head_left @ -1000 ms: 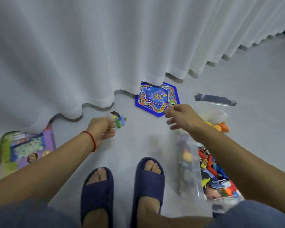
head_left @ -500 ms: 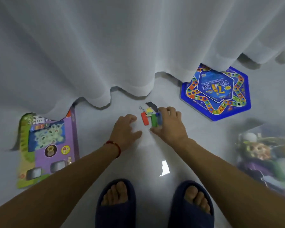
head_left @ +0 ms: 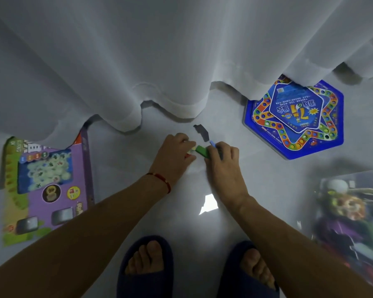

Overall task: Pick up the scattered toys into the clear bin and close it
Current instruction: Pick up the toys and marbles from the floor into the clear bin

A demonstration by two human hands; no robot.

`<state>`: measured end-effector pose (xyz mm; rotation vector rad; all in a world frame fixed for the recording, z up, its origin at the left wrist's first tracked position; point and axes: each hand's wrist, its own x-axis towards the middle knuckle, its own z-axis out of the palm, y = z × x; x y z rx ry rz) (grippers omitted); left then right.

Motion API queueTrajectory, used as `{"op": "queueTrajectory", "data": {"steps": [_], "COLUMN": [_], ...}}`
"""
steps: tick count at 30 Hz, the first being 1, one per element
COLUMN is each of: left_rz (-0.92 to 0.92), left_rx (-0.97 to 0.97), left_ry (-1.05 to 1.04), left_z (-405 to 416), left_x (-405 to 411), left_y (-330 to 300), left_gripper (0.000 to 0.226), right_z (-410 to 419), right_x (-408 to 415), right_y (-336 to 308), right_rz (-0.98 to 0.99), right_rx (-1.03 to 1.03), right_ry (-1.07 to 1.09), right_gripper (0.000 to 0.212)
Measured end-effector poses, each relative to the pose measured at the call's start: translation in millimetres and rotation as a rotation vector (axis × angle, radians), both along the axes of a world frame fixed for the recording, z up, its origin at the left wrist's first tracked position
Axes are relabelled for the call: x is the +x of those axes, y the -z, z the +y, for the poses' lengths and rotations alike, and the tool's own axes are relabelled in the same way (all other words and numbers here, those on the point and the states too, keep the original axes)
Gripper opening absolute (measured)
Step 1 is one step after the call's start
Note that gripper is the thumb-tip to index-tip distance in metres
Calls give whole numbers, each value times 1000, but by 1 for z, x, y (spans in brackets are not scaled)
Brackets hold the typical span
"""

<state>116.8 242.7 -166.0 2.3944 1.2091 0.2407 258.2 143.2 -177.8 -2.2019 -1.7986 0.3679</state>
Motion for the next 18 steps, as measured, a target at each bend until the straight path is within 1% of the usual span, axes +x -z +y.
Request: {"op": "queueTrajectory", "data": {"steps": [1, 3, 4, 6, 7, 8, 10, 13, 15, 16, 18], "left_rz": [-19, -58, -76, -114, -108, -77, -17, -31, -92, -123, -231], "left_rx": [31, 109, 151, 237, 280, 301, 267, 197, 147, 131, 40], "left_ry": [6, 23, 42, 116, 159, 199, 236, 136, 48, -20, -226], "left_z": [-3, -10, -15, -22, -25, -29, -35, -34, -32, -33, -36], "left_x": [-4, -10, -12, -15, -18, -21, -27, -31, -29, -29, -28], "left_y": [2, 6, 7, 8, 8, 9, 10, 11, 5, 3, -6], "left_gripper": [33, 28, 25, 20, 21, 23, 27, 26, 28, 27, 24], "right_z": [0, -2, -4, -11, -12, -11, -8, 1, 8, 12, 20], "right_x": [1, 0, 0, 0, 2, 6, 12, 17, 20, 21, 26], "right_y": [-1, -5, -8, -9, -7, -6, -4, -9, -16, -20, -30], "right_rz": [-16, 53, 34, -106, -160, -196, -254, -291, -234, -162, 78], "right_rx": [1, -12, -5, -7, 0, -2, 30, -10, -40, -37, -45], "right_ry": [-2, 18, 15, -71, -99, -92, -97, -186, -187, -136, 72], "right_gripper": [38, 35, 41, 64, 70, 70, 63, 52, 43, 38, 25]}}
